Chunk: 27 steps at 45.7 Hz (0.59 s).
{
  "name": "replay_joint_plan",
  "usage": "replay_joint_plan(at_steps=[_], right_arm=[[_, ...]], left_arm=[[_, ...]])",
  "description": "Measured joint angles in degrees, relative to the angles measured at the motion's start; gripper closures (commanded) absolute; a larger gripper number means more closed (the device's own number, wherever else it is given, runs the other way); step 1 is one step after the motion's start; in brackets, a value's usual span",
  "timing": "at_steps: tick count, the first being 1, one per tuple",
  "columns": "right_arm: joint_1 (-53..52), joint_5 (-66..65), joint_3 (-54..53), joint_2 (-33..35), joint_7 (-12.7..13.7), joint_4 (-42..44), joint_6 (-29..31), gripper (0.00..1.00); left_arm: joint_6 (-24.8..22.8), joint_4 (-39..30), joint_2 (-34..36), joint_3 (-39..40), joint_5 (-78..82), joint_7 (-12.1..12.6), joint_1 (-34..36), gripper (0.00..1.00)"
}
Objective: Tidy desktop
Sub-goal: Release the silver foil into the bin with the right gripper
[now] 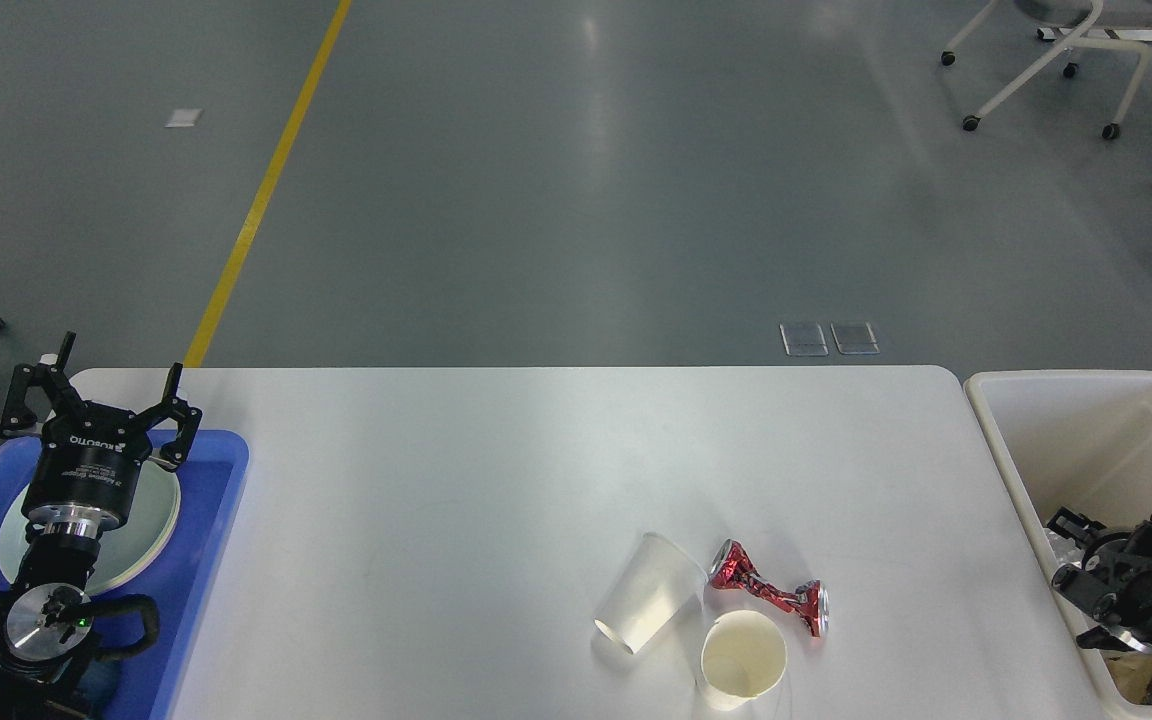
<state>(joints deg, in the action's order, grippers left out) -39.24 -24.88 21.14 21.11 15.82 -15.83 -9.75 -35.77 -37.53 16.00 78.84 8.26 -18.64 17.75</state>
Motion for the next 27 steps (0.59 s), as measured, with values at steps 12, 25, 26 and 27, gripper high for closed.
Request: replay_joint_plan(at_steps=[12, 25, 26, 27], right_arm=[[-2.7, 0.0, 0.0, 1.8, 0.1, -4.8, 0.2, 0.0], [-11.3, -0.5, 2.9, 9.5, 0.9, -17.5, 4.5, 0.0], [-12.2, -0.5, 3.7, 10.1, 0.9, -18.5, 5.3, 0.0], [-13.2, -0.6, 4.7, 10.7, 0.9, -19.4, 6.2, 0.0]], left_arm=[[0.0, 0.0, 0.0, 0.0, 0.0, 0.0, 0.0, 0.03], [0.0, 0.0, 0.0, 0.0, 0.0, 0.0, 0.0, 0.03], [0.0, 0.0, 0.0, 0.0, 0.0, 0.0, 0.0, 0.03], [0.0, 0.0, 0.0, 0.0, 0.0, 0.0, 0.0, 0.03]])
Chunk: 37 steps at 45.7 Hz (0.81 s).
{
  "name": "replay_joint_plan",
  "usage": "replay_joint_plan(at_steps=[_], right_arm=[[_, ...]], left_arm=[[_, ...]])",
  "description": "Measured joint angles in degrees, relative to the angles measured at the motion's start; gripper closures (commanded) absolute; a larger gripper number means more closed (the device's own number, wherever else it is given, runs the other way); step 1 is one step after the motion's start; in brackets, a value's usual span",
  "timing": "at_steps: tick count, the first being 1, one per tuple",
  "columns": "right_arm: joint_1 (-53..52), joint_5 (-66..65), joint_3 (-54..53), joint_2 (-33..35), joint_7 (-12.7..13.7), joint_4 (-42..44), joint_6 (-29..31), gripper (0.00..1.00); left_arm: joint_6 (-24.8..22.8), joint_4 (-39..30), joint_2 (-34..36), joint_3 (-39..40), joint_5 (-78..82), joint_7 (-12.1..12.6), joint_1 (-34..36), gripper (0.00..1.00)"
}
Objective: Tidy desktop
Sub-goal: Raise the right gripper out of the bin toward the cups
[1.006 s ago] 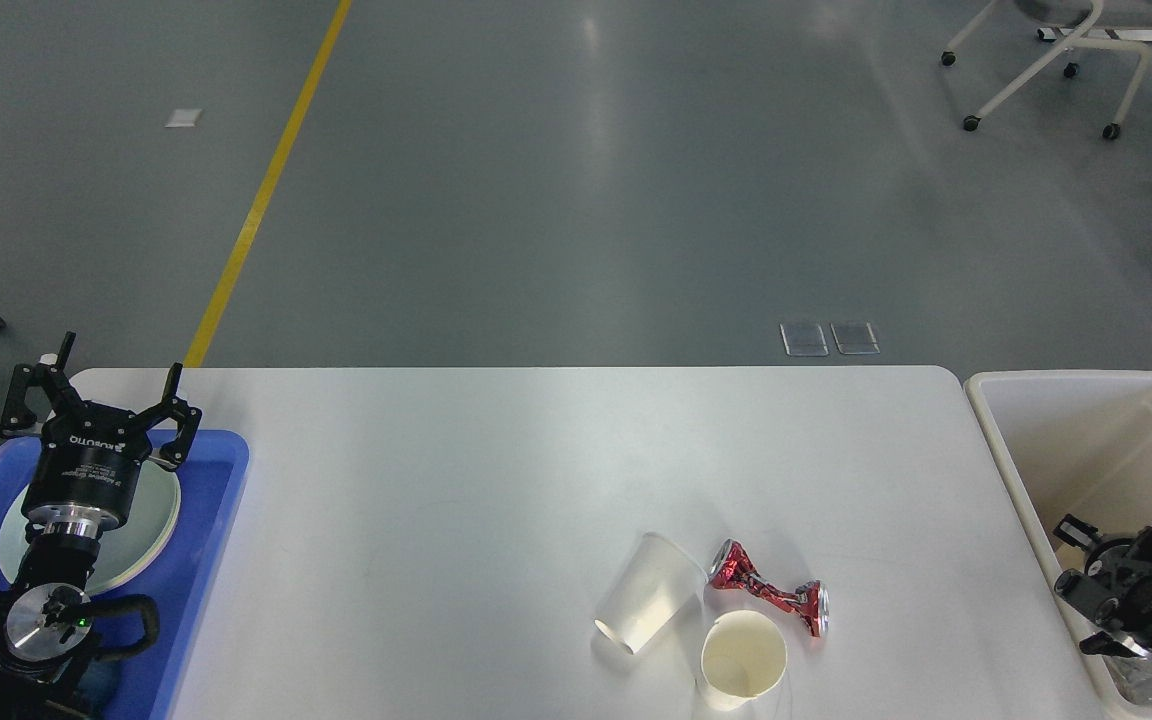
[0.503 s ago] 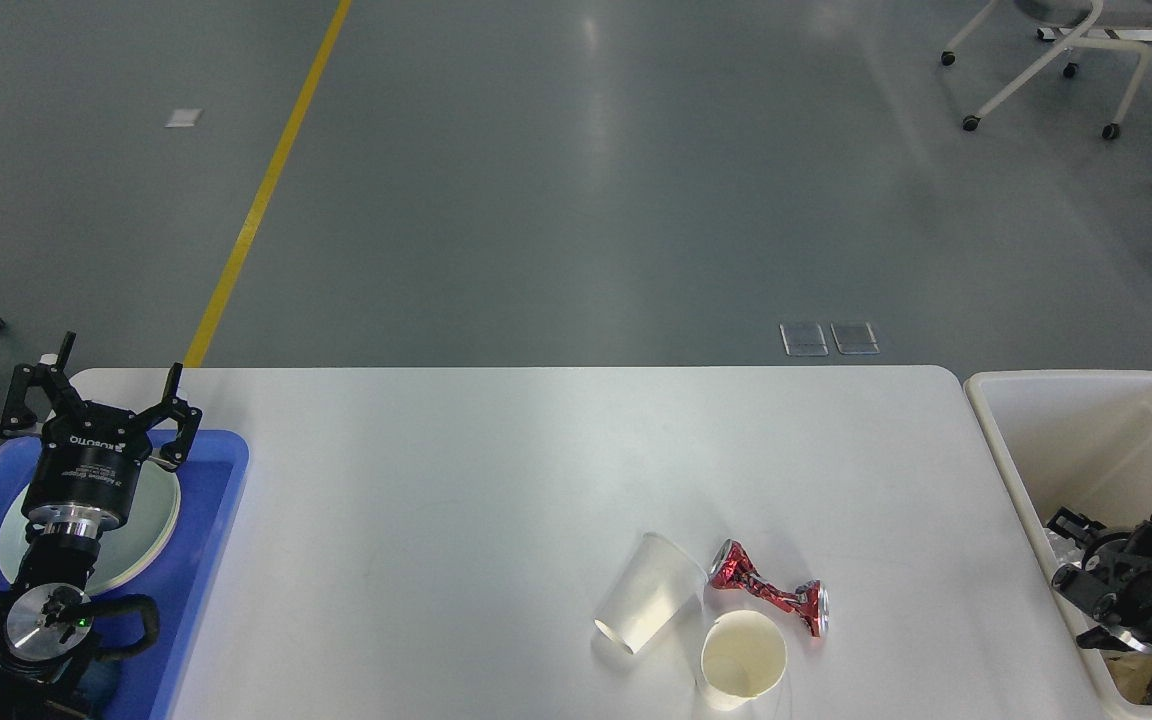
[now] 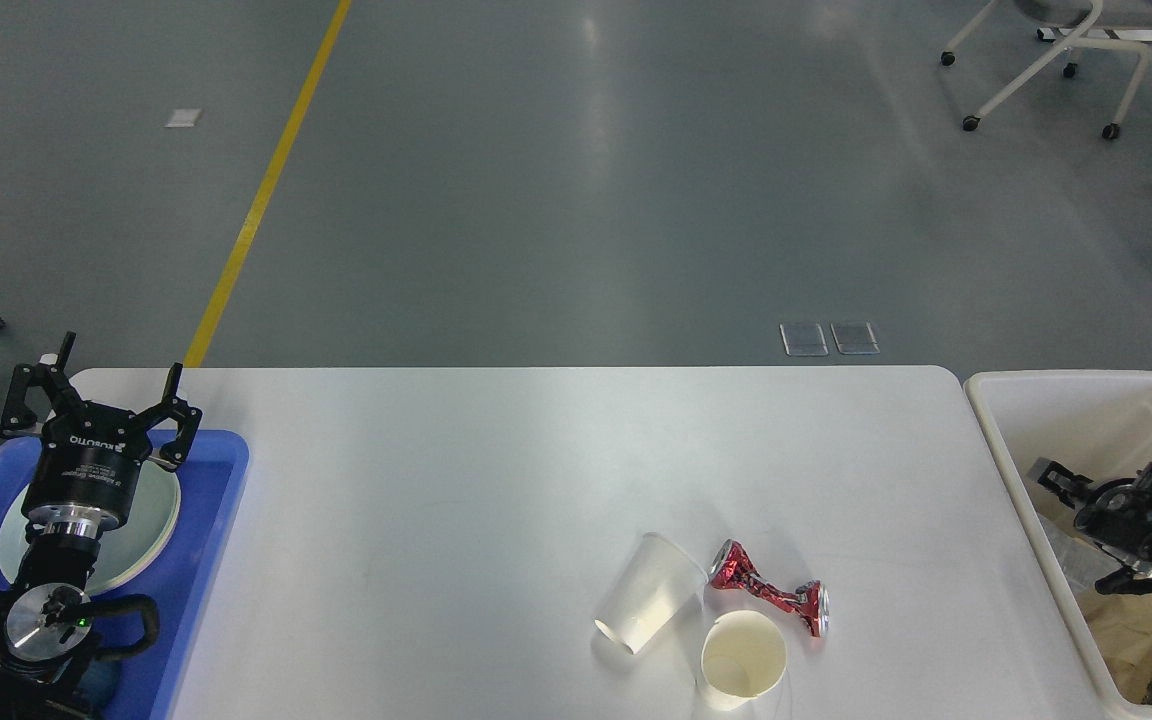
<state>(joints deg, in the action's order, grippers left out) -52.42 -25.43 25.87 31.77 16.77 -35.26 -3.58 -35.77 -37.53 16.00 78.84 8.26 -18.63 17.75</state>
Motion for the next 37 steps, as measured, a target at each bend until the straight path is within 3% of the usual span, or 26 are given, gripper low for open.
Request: replay_joint_plan(at_steps=[12, 22, 30, 37], right_arm=[[-20.9, 0.4, 18.5, 2.7, -0.1, -10.6, 18.7, 0.0], [-38.3, 0.5, 24.1, 2.0, -0.1, -18.0, 34.1, 0.0], [-52.7, 1.7, 30.2, -0.6, -0.1, -27.8, 40.5, 0.0], [-66.4, 11.3, 38.4, -6.7, -0.1, -35.7, 44.7, 0.0]], left_arm=[[0.0, 0.0, 0.0, 0.0, 0.0, 0.0, 0.0, 0.03], [0.0, 0.0, 0.0, 0.0, 0.0, 0.0, 0.0, 0.03], [0.0, 0.0, 0.0, 0.0, 0.0, 0.0, 0.0, 0.03], [0.0, 0.0, 0.0, 0.0, 0.0, 0.0, 0.0, 0.03]])
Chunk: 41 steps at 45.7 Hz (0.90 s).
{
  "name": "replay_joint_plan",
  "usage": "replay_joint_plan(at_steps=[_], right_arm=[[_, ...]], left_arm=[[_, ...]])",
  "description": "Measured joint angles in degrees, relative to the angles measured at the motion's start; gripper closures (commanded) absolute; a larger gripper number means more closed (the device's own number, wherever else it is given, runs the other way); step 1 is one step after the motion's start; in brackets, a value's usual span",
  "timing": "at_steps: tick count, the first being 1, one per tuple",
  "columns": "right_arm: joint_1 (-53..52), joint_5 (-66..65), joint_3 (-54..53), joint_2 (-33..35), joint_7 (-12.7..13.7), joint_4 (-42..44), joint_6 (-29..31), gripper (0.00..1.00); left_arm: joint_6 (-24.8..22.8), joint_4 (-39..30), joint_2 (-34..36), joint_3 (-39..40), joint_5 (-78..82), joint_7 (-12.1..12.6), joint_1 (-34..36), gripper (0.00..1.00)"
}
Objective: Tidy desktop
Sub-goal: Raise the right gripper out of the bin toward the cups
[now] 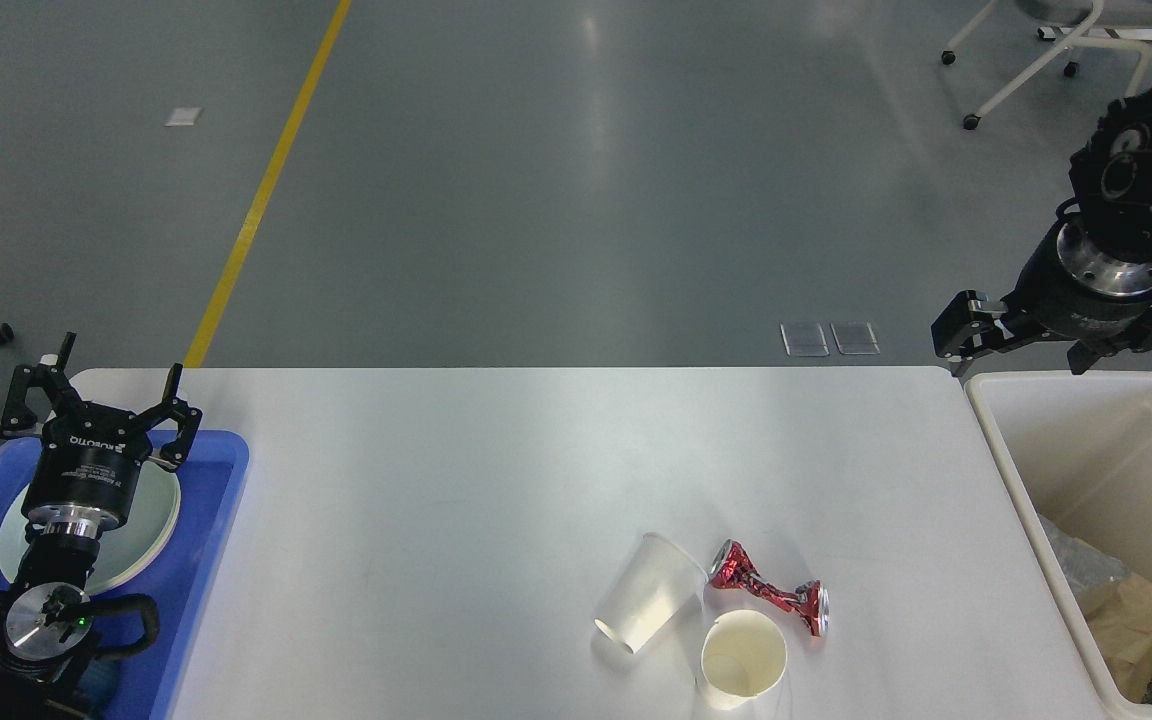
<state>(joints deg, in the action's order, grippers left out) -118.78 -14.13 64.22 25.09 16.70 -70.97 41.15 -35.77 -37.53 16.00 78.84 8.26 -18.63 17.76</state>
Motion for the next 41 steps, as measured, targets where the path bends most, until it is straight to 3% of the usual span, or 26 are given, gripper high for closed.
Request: replay_joint_plan(at_steps=[9, 20, 30, 41], right_arm=[[-14.2, 9.4, 5.3, -6.2, -0.1, -9.7, 3.8, 0.0], [-25.6, 14.1, 5.5, -10.2, -1.0, -23.7, 4.0, 0.0], [-26.7, 17.1, 5.5, -12.0, -3.6, -25.4, 3.7, 0.0], [-26.5, 17.3, 5.5, -12.2, -3.6, -25.3, 3.4, 0.0]], left_arm=[[0.0, 0.0, 0.0, 0.0, 0.0, 0.0, 0.0, 0.03], [0.0, 0.0, 0.0, 0.0, 0.0, 0.0, 0.0, 0.03], [0.0, 0.0, 0.0, 0.0, 0.0, 0.0, 0.0, 0.03], [0.0, 0.0, 0.0, 0.0, 0.0, 0.0, 0.0, 0.03]])
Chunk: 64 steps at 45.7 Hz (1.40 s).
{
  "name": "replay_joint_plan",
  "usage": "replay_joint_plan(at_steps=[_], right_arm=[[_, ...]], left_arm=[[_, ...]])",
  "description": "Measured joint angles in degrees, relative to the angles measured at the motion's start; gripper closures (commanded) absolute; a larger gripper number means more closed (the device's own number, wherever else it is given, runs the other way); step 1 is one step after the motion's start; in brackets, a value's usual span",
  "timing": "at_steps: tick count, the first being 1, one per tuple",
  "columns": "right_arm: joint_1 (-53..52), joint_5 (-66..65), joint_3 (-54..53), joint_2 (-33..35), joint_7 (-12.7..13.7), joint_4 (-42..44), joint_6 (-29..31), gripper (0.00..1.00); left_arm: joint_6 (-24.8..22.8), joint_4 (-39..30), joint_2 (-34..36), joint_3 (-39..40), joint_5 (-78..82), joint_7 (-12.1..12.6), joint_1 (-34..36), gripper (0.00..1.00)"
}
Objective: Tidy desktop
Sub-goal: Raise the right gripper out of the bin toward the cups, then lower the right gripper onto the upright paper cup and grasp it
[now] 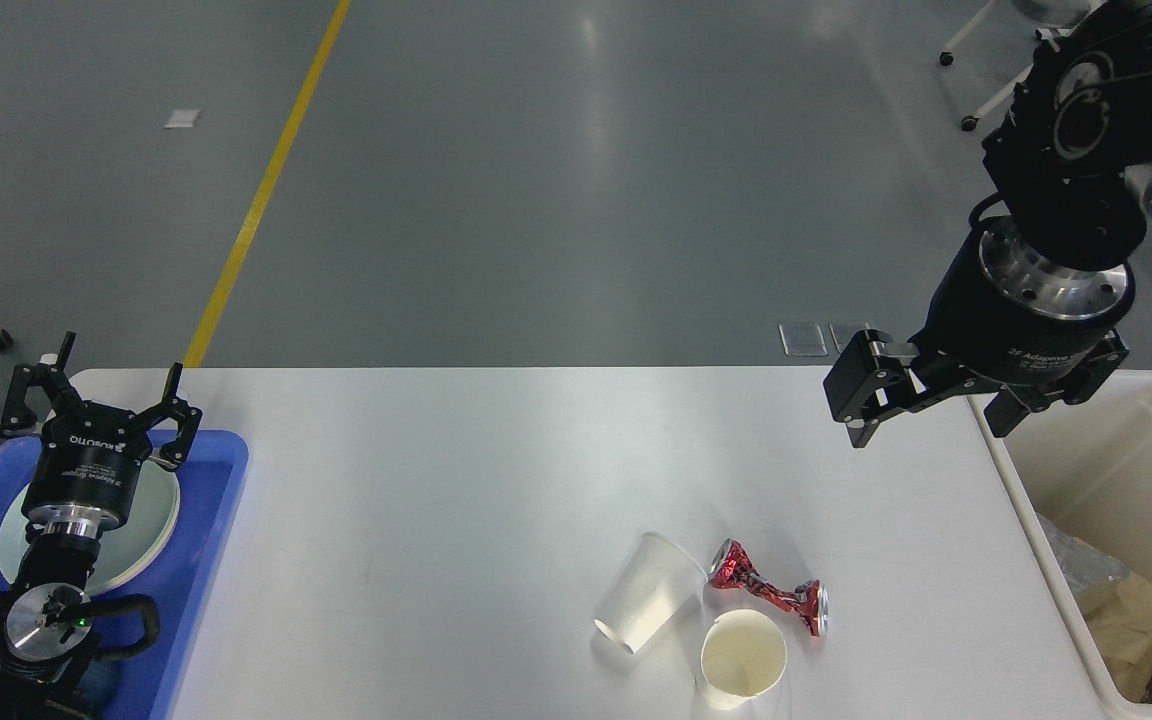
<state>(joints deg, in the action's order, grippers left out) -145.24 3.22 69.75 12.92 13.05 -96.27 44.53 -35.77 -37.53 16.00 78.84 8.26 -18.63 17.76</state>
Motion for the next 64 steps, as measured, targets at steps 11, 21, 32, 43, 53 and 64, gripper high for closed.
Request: replay_joint_plan(at_steps=[11, 21, 32, 43, 53, 64], right_arm=[[0.2, 0.0, -0.1, 0.3, 0.2, 0.0, 0.0, 0.0], [2.0, 1.7, -0.6, 0.0, 0.3, -0.3, -0.1, 0.02], [6.0, 2.8, -1.0, -0.4, 0.5, -1.4, -5.6, 0.06], [17.4, 4.1, -5.0, -0.6, 0.6, -1.7, -13.1, 0.09], [29.8, 4.4, -10.8, -3.3, 0.8, -1.7, -21.5, 0.09], [39.9, 4.2, -12.0, -6.1, 0.9, -1.1, -36.0, 0.09]], left_arm=[[0.0, 0.0, 0.0, 0.0, 0.0, 0.0, 0.0, 0.03], [0.0, 0.0, 0.0, 0.0, 0.0, 0.0, 0.0, 0.03], [0.0, 0.0, 0.0, 0.0, 0.0, 0.0, 0.0, 0.03], [0.0, 0.0, 0.0, 0.0, 0.0, 0.0, 0.0, 0.03], [0.0, 0.0, 0.0, 0.0, 0.0, 0.0, 0.0, 0.03], [0.0, 0.0, 0.0, 0.0, 0.0, 0.0, 0.0, 0.03]])
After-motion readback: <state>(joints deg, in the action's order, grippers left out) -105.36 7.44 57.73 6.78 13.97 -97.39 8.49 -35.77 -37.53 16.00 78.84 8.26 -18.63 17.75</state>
